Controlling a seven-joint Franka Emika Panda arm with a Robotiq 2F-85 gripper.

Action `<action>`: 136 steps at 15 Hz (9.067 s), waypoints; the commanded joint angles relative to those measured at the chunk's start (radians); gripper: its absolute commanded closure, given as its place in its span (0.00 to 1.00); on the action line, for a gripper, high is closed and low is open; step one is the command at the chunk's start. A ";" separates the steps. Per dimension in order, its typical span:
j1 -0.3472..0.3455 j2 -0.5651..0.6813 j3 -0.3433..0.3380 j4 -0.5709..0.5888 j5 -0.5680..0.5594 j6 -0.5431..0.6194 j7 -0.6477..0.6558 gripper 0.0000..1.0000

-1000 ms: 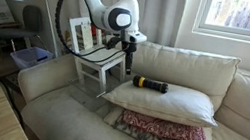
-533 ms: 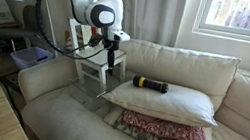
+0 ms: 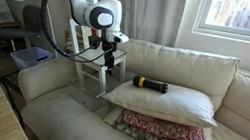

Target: Remove the black torch from the fridge vegetable box and put it on the pillow, then put the vegetable box on the chair

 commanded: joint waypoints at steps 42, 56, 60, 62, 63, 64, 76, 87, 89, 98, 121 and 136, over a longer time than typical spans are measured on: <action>-0.036 0.548 0.150 0.243 -0.088 0.443 -0.491 0.77; -0.257 0.312 0.291 -0.036 -0.239 0.361 -0.690 0.99; -0.338 0.165 0.337 -0.179 -0.243 0.233 -0.752 0.99; -0.355 0.088 0.349 -0.244 -0.223 0.191 -0.764 0.99; -0.381 0.045 0.370 -0.282 -0.227 0.179 -0.795 0.99; -0.414 0.018 0.395 -0.307 -0.223 0.174 -0.828 0.99; -0.766 -0.250 0.730 -0.499 0.013 0.217 -0.979 0.99; -0.437 -0.382 0.504 -0.427 0.014 0.381 -0.663 0.99; -0.322 -0.372 0.396 -0.391 -0.006 0.380 -0.599 0.99; 0.043 -0.146 0.069 -0.125 -0.085 0.373 -0.392 0.99; 0.124 -0.209 0.017 -0.104 -0.161 0.424 -0.437 0.00; -0.094 -0.767 0.376 -0.689 -0.040 0.488 -0.566 0.00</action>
